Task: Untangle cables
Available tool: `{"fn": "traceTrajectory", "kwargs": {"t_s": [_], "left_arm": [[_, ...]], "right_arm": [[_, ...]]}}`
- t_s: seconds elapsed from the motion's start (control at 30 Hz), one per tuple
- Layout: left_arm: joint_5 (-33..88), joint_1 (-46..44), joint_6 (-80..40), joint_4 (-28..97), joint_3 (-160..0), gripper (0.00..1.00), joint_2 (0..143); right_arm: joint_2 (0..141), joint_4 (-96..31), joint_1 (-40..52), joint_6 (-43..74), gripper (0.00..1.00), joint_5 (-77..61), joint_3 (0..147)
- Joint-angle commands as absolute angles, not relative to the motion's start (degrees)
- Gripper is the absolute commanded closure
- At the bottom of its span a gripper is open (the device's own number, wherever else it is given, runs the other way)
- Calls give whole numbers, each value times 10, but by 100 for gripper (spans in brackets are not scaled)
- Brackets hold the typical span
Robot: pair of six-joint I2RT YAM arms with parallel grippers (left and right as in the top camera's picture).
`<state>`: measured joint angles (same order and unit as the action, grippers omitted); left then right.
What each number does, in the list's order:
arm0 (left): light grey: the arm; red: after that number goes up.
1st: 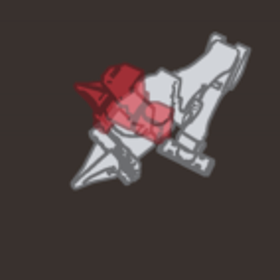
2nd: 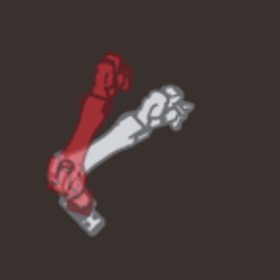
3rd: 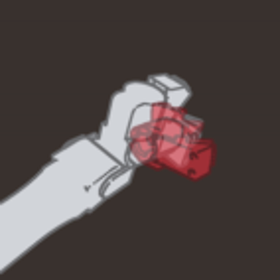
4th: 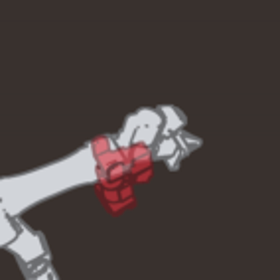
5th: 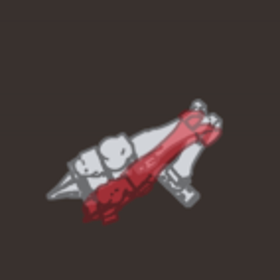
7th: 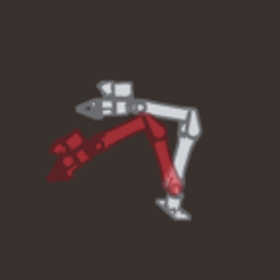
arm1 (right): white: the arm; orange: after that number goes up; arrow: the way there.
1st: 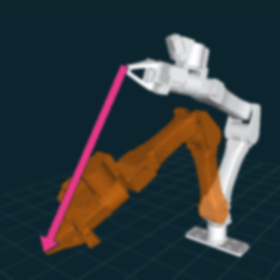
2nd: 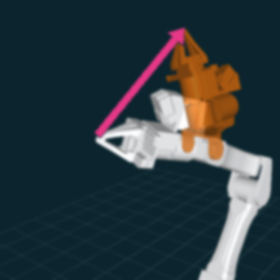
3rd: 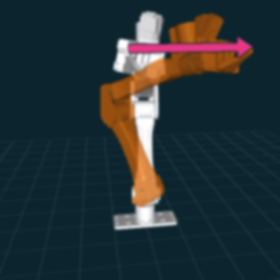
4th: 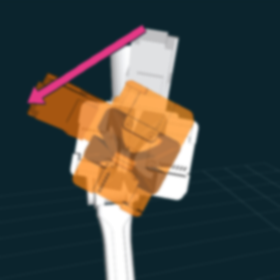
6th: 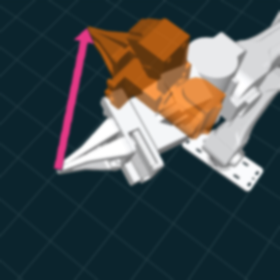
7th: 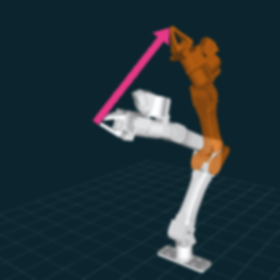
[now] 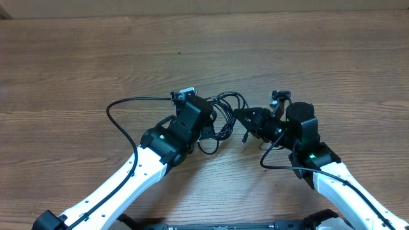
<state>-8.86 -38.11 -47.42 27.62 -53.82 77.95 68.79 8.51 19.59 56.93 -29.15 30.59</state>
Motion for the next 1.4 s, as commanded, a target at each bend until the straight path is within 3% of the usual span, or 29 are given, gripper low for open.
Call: {"fn": "traceTrajectory", "kwargs": {"t_s": [0.0,0.3,0.53,0.7,1.2,1.27,1.3,1.37], "left_arm": [[-79,-380,-463,272,-542,96,782],[-79,-380,-447,273,-542,95,782],[-117,-379,-448,300,-542,96,782],[-123,-379,-448,315,-542,96,782],[-142,-379,-387,356,-542,96,782],[-143,-379,-387,355,-542,96,782],[-148,-379,-388,354,-542,96,782],[-156,-379,-388,352,-542,96,782]], "right_arm": [[683,89,199,565,96,-279,308],[683,92,199,619,96,-305,308],[683,254,199,710,96,-396,308],[683,301,194,749,96,-404,308],[683,380,23,825,96,-466,308],[683,354,13,818,90,-489,308],[683,333,13,805,75,-497,308],[683,287,13,777,71,-515,308]]}}
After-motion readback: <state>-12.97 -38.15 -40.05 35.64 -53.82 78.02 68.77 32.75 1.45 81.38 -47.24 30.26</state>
